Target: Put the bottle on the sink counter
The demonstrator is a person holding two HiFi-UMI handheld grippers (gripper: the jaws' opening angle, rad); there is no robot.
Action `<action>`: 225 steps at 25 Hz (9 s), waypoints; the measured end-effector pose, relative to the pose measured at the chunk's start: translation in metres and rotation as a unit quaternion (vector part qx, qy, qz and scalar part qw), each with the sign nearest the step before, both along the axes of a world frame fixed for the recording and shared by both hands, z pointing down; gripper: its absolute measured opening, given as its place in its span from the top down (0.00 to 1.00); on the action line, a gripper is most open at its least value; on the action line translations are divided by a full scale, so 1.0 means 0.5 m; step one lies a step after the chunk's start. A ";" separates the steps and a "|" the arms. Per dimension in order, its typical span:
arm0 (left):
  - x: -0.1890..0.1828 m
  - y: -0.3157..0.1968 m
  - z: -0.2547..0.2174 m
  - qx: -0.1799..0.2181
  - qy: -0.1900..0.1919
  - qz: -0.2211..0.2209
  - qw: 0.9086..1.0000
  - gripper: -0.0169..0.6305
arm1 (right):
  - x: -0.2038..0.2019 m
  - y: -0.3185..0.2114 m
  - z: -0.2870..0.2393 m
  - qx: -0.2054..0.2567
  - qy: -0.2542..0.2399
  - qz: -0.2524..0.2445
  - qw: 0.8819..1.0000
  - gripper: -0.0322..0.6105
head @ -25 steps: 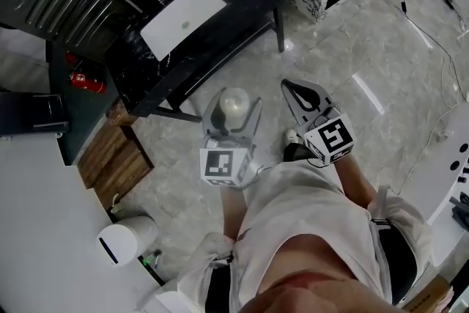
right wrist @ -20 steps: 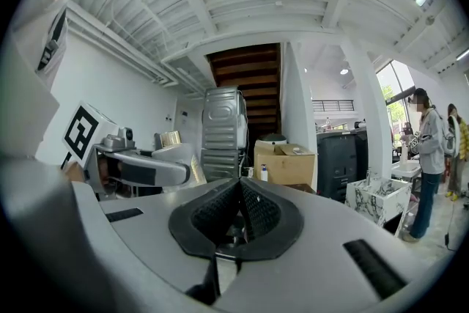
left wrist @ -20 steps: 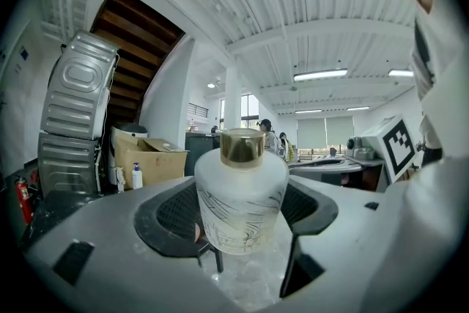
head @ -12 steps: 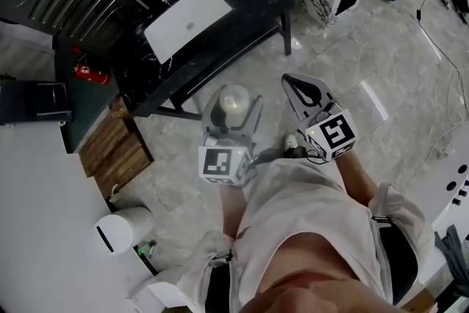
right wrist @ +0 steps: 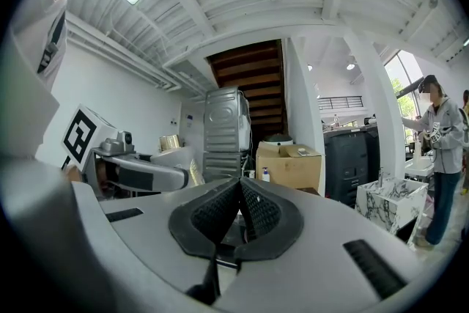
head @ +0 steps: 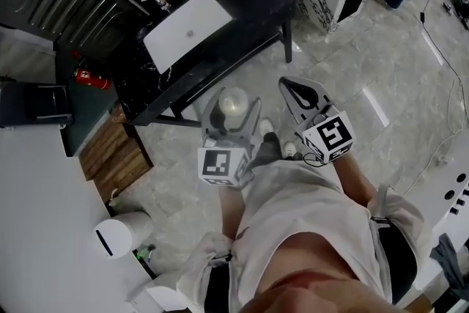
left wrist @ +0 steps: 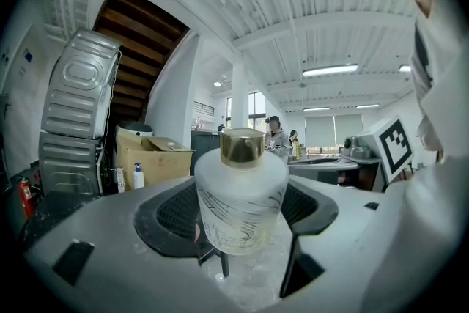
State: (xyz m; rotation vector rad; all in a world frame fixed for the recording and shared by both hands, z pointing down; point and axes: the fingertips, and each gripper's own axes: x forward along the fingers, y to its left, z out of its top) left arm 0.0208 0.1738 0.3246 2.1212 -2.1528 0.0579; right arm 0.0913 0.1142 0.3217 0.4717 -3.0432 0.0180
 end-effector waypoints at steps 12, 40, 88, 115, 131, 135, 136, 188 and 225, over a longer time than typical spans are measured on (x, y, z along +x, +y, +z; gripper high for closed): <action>-0.086 -0.098 0.022 -0.007 0.010 0.011 1.000 0.47 | -0.076 -0.097 0.021 -0.004 0.014 0.017 1.000 0.95; -0.345 -0.301 0.026 0.004 0.020 0.058 0.998 0.47 | -0.327 -0.285 0.044 -0.009 0.035 0.066 0.997 0.95; -0.429 -0.743 0.072 -0.048 -0.005 -0.029 0.998 0.47 | -0.435 -0.709 0.079 -0.048 0.022 -0.034 0.998 0.95; -0.494 -0.922 0.220 -0.067 -0.015 -0.012 0.998 0.47 | -0.474 -0.881 0.211 -0.064 0.045 0.021 0.997 0.95; -0.565 -1.040 0.333 -0.094 -0.007 0.027 0.995 0.47 | -0.551 -0.988 0.302 -0.078 0.077 0.055 0.992 0.95; -0.572 -1.065 0.361 -0.106 0.001 0.031 0.994 0.47 | -0.560 -1.009 0.327 -0.084 0.088 0.062 0.991 0.95; -0.575 -1.071 0.366 -0.107 0.002 0.032 0.994 0.47 | -0.563 -1.013 0.334 -0.086 0.090 0.063 0.990 0.95; -0.594 -1.231 0.567 -0.179 -0.001 0.072 0.981 0.47 | -0.605 -1.107 0.501 -0.128 0.144 0.082 0.978 0.95; -0.584 -1.100 0.562 -0.203 0.056 0.038 0.977 0.46 | -0.568 -1.023 0.464 -0.115 0.151 0.059 0.980 0.95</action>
